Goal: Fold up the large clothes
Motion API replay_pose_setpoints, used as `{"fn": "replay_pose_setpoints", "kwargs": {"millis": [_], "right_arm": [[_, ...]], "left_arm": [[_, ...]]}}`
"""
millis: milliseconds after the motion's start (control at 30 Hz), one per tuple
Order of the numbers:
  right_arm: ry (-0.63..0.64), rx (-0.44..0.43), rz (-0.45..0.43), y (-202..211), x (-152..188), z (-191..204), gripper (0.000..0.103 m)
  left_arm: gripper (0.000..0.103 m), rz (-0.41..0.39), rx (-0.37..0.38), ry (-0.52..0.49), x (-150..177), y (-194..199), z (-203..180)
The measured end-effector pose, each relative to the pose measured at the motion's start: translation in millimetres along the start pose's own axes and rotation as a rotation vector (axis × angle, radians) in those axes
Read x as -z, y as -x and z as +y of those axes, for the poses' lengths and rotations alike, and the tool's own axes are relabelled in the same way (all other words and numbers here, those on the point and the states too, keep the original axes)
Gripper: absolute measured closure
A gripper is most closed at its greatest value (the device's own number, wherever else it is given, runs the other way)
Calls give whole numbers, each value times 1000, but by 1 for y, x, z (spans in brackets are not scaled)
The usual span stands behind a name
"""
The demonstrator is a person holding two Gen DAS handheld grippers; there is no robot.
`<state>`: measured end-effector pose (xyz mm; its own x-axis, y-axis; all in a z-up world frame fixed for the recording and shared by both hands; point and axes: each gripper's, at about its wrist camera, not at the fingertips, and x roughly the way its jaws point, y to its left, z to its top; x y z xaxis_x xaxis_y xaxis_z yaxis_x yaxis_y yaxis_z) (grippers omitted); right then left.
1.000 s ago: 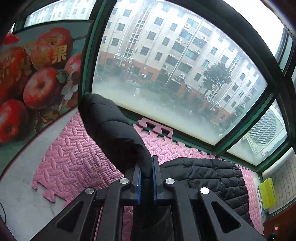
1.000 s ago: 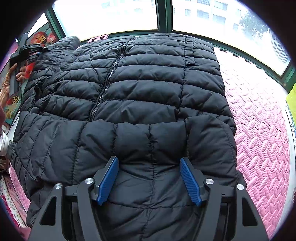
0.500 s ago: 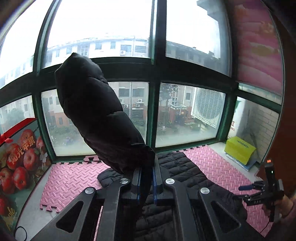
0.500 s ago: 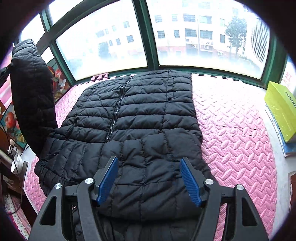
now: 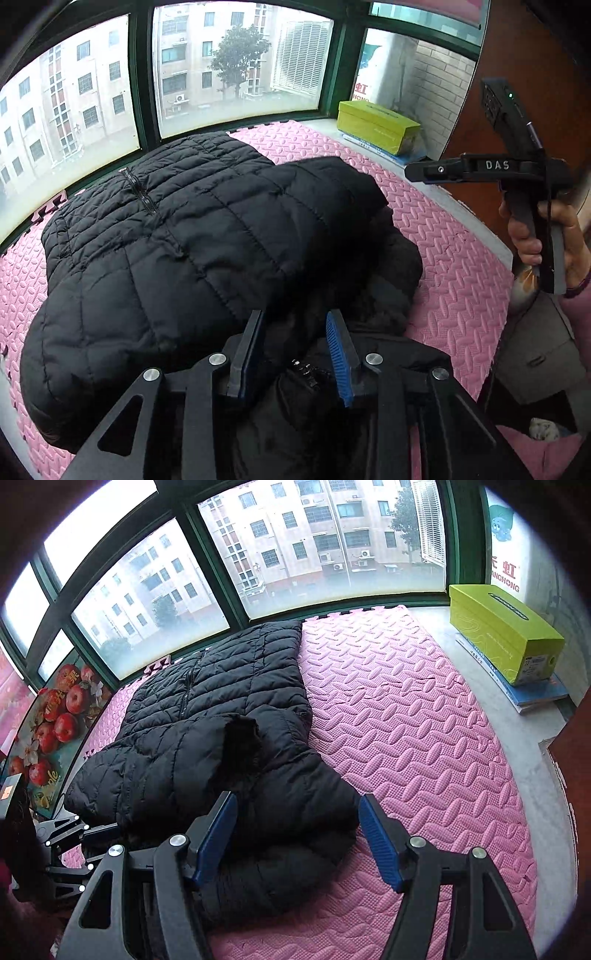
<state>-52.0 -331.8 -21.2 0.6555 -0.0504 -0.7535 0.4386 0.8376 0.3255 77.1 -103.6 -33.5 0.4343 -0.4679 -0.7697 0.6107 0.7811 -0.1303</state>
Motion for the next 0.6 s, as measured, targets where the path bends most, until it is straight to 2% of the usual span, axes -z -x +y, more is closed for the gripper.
{"fn": "replay_pose_setpoints", "kwargs": {"millis": [67,100,167,233,300,433,533,600], "right_arm": [[11,-27,-4,2,-3,7,28],[21,-39,-10,3,-7,12,28],[57,-66,-17,2,-14,27,28],[100,-85,-24,-5,-24,45,28],[150,-122,-20,-13,-33,67,28],[260,-159,4,-38,-53,109,28],[316,-150,41,-61,-58,128,28],[334,-116,69,-77,-51,131,28]], "left_arm": [[46,-73,-25,35,-3,35,13],[42,-110,-49,60,-6,50,27],[39,-155,-115,113,-19,77,62],[39,-165,-165,155,-26,92,98],[39,-140,-199,203,-31,96,134],[39,-51,-151,321,-22,77,188],[39,14,-96,373,3,50,199],[39,45,-104,359,23,33,194]]}}
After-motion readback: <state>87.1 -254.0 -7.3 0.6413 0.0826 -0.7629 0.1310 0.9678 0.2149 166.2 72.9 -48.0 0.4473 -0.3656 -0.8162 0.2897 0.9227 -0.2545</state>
